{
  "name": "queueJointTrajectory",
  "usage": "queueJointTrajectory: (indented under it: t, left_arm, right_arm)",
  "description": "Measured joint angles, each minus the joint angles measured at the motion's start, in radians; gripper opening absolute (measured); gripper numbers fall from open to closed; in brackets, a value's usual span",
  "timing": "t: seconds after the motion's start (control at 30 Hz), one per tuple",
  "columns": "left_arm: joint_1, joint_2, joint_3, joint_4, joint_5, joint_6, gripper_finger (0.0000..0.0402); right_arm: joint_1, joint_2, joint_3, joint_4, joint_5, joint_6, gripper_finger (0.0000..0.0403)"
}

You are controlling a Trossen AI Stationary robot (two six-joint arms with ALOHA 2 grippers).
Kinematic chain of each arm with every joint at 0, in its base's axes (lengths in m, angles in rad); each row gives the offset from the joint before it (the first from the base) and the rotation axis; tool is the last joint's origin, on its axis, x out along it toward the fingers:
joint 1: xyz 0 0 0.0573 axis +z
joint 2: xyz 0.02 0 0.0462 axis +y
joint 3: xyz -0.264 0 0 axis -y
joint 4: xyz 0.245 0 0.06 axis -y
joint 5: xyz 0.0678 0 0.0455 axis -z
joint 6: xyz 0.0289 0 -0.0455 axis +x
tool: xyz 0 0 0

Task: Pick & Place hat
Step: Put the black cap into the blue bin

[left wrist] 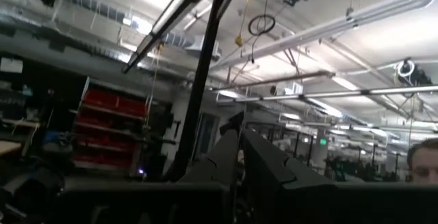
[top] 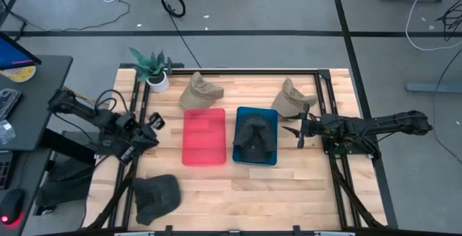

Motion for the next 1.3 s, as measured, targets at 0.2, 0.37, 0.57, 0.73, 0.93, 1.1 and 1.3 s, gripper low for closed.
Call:
queueJointTrajectory:
  t: [0.2, 0.37, 0.57, 0.73, 0.93, 1.1, 1.3]
  left_arm:
    - [-0.032, 0.188, 0.149, -0.114, -0.03, 0.006, 0.0028]
    - [-0.074, 0.304, 0.274, -0.261, -0.146, 0.042, 0.0028]
    - [-0.14, 0.397, 0.395, -0.471, -0.347, 0.056, 0.0028]
    - [-0.236, 0.454, 0.51, -0.692, -0.527, -0.008, 0.0028]
    - [-0.364, 0.554, 0.632, -0.842, -0.672, -0.067, 0.0028]
    - [-0.449, 0.638, 0.738, -0.938, -0.729, -0.127, 0.0028]
    - [-0.508, 0.724, 0.964, -1.39, -0.704, -0.513, 0.0028]
  right_arm:
    - [0.0, 0.0, 0.0, 0.001, 0.0, 0.0, 0.0173]
    - [0.0, 0.0, 0.0, 0.002, 0.0, 0.0, 0.0173]
    - [0.0, 0.0, 0.0, 0.003, 0.0, 0.0, 0.0173]
    - [0.0, 0.0, 0.0, 0.003, -0.001, 0.0, 0.0173]
    - [0.0, 0.0, 0.0, 0.003, -0.001, 0.0, 0.0173]
    - [0.0, 0.0, 0.0, 0.01, -0.001, 0.0, 0.0173]
    - [0.0, 0.0, 0.0, 0.03, -0.001, -0.005, 0.0173]
